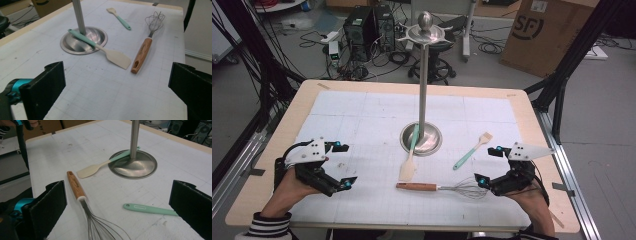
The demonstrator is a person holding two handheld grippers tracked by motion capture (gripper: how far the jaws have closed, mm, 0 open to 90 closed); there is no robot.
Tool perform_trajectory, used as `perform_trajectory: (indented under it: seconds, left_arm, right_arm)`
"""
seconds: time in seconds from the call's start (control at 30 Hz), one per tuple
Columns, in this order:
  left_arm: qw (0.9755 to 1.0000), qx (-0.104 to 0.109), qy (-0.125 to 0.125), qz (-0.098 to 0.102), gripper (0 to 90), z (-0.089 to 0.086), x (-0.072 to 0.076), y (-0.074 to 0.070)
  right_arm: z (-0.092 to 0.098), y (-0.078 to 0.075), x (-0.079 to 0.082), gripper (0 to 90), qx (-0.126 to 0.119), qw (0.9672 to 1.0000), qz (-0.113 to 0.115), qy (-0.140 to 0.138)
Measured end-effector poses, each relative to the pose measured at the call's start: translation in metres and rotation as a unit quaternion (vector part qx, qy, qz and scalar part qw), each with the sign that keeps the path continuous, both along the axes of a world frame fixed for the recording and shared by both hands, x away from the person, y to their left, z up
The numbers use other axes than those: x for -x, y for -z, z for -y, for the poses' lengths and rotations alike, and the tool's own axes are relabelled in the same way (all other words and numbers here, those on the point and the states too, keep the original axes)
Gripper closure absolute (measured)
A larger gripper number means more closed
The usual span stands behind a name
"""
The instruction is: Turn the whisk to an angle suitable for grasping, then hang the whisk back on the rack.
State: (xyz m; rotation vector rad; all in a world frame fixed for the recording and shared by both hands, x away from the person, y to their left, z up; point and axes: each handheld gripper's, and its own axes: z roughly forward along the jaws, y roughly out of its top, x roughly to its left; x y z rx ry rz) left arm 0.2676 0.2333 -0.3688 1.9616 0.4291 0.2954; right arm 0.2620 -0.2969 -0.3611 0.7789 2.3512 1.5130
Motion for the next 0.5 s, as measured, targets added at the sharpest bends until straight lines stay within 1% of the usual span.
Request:
perform_trajectory:
  seconds: [0.07, 0.23, 0.33, 0.4, 0.5]
  left_arm:
    - [1.0, 0.007, -0.004, 0.0, 1.7, -0.005, 0.0, 0.0]
    - [0.9998, 0.016, -0.012, -0.001, 1.7, -0.016, 0.001, 0.002]
    - [0.9997, 0.016, -0.016, -0.005, 1.7, -0.019, -0.001, 0.002]
    - [0.9997, 0.016, -0.015, -0.004, 1.7, -0.02, -0.001, 0.003]
    - [0.9997, 0.016, -0.019, -0.006, 1.7, -0.023, -0.002, 0.004]
  right_arm:
    - [0.0, 0.0, 0.0, 0.1, 0.001, 1.0, 0.001, 0.0]
    - [-0.001, 0.0, 0.0, 0.2, 0.003, 1.0, 0.003, -0.003]
    - [-0.002, 0.001, -0.001, 0.2, 0.004, 1.0, 0.005, 0.0]
    - [-0.003, 0.001, 0.0, 0.2, 0.004, 1.0, 0.005, 0.001]
    - [-0.005, 0.0, 0.0, 0.2, 0.004, 1.0, 0.005, -0.002]
